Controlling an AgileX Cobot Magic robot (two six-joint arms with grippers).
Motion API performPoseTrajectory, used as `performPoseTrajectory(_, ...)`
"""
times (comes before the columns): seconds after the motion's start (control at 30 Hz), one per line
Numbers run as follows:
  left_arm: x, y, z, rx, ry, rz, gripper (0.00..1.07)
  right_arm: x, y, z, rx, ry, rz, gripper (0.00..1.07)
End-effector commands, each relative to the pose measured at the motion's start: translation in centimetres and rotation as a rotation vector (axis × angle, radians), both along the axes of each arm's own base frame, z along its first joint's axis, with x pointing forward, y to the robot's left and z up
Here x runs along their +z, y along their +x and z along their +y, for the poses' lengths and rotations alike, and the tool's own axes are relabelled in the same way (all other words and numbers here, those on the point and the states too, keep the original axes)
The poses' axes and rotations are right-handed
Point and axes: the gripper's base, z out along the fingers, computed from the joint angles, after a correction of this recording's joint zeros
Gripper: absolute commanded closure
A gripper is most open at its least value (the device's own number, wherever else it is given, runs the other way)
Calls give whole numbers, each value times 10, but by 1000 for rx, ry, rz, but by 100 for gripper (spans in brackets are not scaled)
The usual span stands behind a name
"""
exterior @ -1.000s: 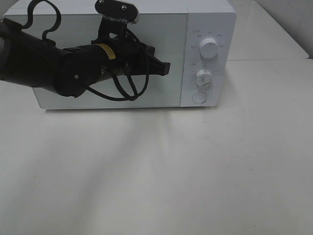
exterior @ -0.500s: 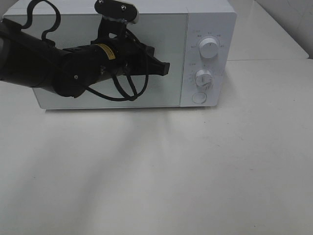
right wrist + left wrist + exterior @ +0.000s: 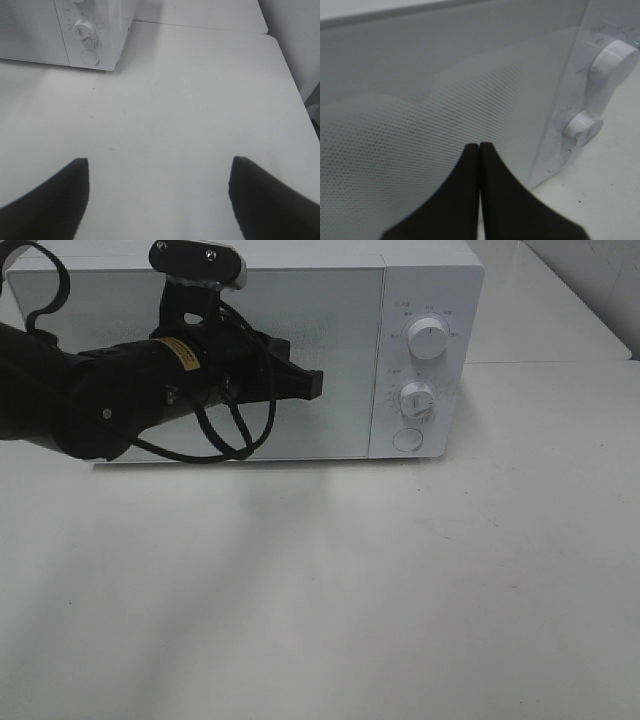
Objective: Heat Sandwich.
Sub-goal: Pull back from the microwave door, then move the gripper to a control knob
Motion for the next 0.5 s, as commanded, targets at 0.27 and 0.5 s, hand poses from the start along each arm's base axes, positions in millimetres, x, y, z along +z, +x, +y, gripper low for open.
performPoseTrajectory(0.27,3,-30,-5,-82,111,193,70,0,-4,0,-12,8,-32,32)
performPoseTrajectory(0.5,-2,-44,2,-116,225,366,7,0,-4,0,-12,8,-32,32)
